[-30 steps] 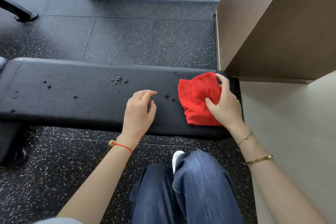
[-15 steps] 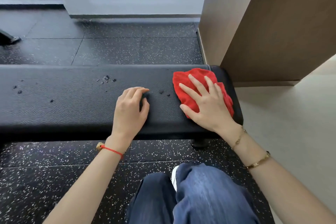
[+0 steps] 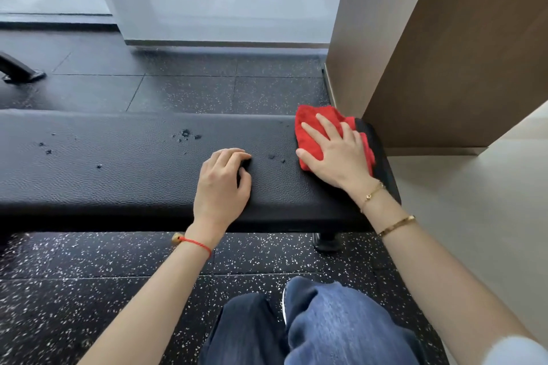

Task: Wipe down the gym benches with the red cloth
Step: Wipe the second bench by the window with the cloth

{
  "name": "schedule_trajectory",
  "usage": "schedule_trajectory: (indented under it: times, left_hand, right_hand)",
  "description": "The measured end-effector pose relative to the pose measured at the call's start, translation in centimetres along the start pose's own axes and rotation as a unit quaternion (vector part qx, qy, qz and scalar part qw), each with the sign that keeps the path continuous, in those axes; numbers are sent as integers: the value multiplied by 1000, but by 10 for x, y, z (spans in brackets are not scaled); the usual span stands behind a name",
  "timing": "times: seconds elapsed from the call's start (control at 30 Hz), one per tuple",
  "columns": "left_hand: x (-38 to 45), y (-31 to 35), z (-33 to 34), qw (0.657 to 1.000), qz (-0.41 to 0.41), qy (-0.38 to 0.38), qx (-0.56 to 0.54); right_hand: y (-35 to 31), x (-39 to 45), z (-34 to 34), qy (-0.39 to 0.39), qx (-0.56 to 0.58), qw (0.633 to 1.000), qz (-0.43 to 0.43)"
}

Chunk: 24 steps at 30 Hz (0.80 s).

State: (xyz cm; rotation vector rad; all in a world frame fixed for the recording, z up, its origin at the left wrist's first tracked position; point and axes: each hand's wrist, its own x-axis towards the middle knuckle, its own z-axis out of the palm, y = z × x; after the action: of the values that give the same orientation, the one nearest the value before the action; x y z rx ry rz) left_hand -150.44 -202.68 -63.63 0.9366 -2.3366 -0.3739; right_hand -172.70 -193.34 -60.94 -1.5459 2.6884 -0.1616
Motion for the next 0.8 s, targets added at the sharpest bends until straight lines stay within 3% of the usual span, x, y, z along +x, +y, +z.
schedule_trajectory:
  times: [0.17, 0.3, 0.4, 0.53, 0.67, 0.8]
  left_hand:
    - [-1, -1, -2, 1000, -9, 14, -7]
    - [0, -5, -8, 1000, 5, -2, 2]
    - [1, -15, -15, 999, 9, -7, 33]
    - [-2, -28, -21, 999, 12, -2, 51]
    - [-3, -32, -19, 998, 5, 11, 56]
    - [-4, -33, -16, 999, -1, 19, 51]
  right_hand:
    - [-5, -38, 5, 20, -4, 997, -79]
    - [18, -12, 1, 15, -3, 1000, -18]
    - [-4, 25, 1, 15, 21, 1000, 7]
    - [-58, 25, 10, 9, 10, 997, -81]
    - [-47, -17, 12, 11, 2, 988, -156]
    - [-3, -9, 5, 16, -6, 996, -89]
